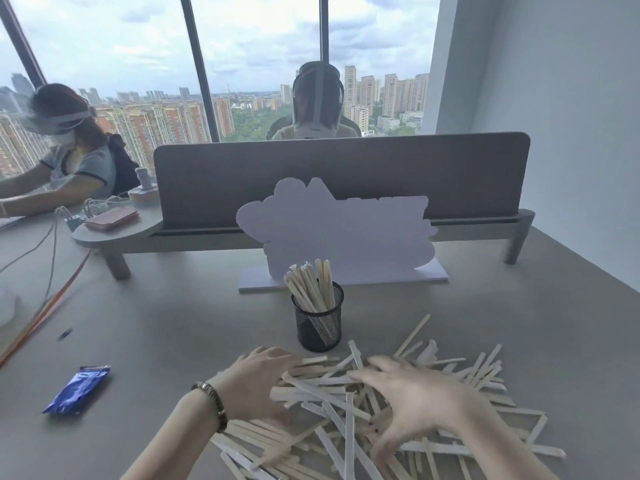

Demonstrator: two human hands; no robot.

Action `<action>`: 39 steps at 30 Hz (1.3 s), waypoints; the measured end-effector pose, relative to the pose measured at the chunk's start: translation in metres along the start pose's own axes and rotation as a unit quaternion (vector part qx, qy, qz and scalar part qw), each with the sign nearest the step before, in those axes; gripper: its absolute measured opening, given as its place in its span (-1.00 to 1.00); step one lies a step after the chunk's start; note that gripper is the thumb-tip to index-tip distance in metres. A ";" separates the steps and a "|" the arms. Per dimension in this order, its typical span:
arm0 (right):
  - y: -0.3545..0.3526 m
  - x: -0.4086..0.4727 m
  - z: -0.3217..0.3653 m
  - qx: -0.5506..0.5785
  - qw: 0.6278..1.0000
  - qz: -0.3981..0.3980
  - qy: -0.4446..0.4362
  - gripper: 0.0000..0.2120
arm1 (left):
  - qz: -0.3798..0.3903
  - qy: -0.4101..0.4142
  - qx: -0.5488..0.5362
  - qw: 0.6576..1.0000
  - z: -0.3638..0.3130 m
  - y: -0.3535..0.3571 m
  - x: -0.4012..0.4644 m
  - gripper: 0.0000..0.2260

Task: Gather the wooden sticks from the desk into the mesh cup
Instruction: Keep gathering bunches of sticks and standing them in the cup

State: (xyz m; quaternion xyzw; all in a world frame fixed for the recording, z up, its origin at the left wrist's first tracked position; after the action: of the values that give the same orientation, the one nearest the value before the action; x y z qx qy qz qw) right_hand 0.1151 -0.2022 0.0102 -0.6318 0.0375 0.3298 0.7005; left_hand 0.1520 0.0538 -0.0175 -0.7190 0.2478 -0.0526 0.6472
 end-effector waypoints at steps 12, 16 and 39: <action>0.009 -0.003 0.005 -0.055 0.977 -0.203 -0.026 -0.62 | -0.091 0.011 -0.005 0.996 -0.022 -0.002 0.001 -0.87; 0.010 -0.001 0.004 -0.057 0.973 -0.222 -0.033 -0.69 | -0.095 0.004 -0.015 0.995 -0.022 0.002 0.000 -0.96; -0.006 -0.006 -0.006 0.176 0.915 -0.359 -0.057 -0.71 | -0.230 -0.060 -0.279 0.930 -0.027 -0.008 -0.010 -0.86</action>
State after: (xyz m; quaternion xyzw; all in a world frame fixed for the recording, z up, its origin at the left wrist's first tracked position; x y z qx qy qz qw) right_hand 0.1154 -0.2106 0.0169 -0.4496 -0.1744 0.0791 0.8725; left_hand 0.1348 0.0336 -0.0027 -0.9097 0.0409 -0.0858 0.4043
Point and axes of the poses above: each hand's wrist, its own x-axis towards the middle knuckle, its own y-axis out of the palm, z = x × y, the point moved 2 cm from there along x, towards the middle knuckle, and after that the axes turned 2 degrees about -y, right-handed, at the moved point
